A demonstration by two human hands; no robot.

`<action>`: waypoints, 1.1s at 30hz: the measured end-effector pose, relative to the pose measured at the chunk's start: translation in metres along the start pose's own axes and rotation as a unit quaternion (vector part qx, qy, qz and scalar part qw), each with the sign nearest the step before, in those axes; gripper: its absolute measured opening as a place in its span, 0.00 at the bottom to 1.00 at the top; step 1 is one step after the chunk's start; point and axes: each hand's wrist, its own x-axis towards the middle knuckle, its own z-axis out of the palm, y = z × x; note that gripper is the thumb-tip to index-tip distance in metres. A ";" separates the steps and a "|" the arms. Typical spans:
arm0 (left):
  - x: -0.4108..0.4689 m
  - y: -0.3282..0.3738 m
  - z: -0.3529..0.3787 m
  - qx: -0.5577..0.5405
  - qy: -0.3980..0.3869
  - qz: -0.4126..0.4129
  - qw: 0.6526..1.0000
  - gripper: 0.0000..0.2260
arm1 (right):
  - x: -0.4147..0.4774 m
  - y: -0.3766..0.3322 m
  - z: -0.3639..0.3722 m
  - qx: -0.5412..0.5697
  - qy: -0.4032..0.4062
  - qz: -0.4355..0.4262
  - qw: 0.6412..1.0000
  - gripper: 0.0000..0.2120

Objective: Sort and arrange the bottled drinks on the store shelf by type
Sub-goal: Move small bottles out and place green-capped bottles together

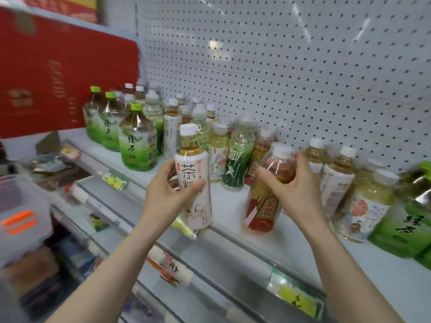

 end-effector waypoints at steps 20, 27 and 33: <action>0.155 -0.073 -0.203 0.017 -0.057 0.015 0.998 0.24 | 0.052 -0.108 0.234 -0.014 0.044 0.001 0.999 0.22; 0.181 -0.083 -0.207 0.012 -0.059 0.008 0.998 0.25 | 0.085 -0.093 0.280 -0.064 0.007 0.002 0.998 0.25; 0.193 -0.091 -0.215 0.010 -0.073 0.007 0.997 0.25 | 0.103 -0.079 0.318 -0.038 0.019 0.037 0.998 0.20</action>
